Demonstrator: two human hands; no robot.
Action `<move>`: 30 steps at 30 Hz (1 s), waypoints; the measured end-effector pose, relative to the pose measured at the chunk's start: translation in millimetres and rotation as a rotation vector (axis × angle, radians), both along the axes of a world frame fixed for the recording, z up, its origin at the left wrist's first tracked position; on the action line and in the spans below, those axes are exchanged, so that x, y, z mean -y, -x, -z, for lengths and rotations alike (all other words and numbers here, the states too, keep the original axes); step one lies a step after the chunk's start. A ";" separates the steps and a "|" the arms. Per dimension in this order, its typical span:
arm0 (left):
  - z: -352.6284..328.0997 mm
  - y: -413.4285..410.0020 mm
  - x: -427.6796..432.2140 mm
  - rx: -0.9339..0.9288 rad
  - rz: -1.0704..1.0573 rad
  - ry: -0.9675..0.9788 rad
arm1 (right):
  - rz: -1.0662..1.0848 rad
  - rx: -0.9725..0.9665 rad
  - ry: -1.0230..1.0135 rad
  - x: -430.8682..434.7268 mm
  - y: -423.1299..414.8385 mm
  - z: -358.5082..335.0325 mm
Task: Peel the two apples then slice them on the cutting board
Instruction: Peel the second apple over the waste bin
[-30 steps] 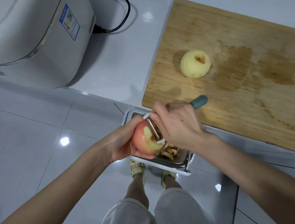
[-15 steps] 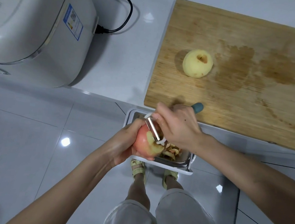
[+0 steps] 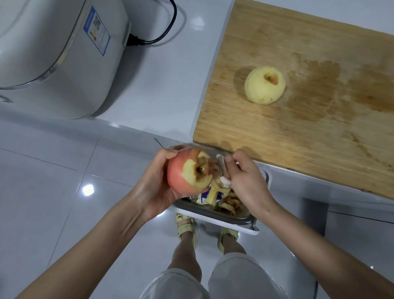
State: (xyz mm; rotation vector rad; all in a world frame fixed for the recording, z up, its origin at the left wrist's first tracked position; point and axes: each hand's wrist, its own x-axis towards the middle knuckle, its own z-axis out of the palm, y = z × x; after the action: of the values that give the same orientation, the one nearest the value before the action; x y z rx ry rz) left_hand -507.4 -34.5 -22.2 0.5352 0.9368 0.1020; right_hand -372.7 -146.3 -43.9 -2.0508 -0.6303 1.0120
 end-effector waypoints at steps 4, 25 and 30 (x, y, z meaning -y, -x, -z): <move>5.8 -1.4 2.8 -0.005 0.071 -0.032 | -0.029 -0.066 -0.048 -7.7 2.1 -19.9; 14.7 0.1 0.3 -0.117 0.053 0.317 | -0.260 0.148 0.225 14.6 -20.4 0.1; 14.4 -2.8 1.3 -0.182 0.108 0.250 | -0.375 0.622 -0.043 1.6 -11.0 -14.6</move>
State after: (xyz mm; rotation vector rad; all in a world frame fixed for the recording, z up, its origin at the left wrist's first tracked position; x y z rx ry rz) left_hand -504.6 -35.8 -36.6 0.3657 1.0784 -0.1619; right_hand -361.6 -147.9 -29.3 -2.2574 -1.3815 0.5233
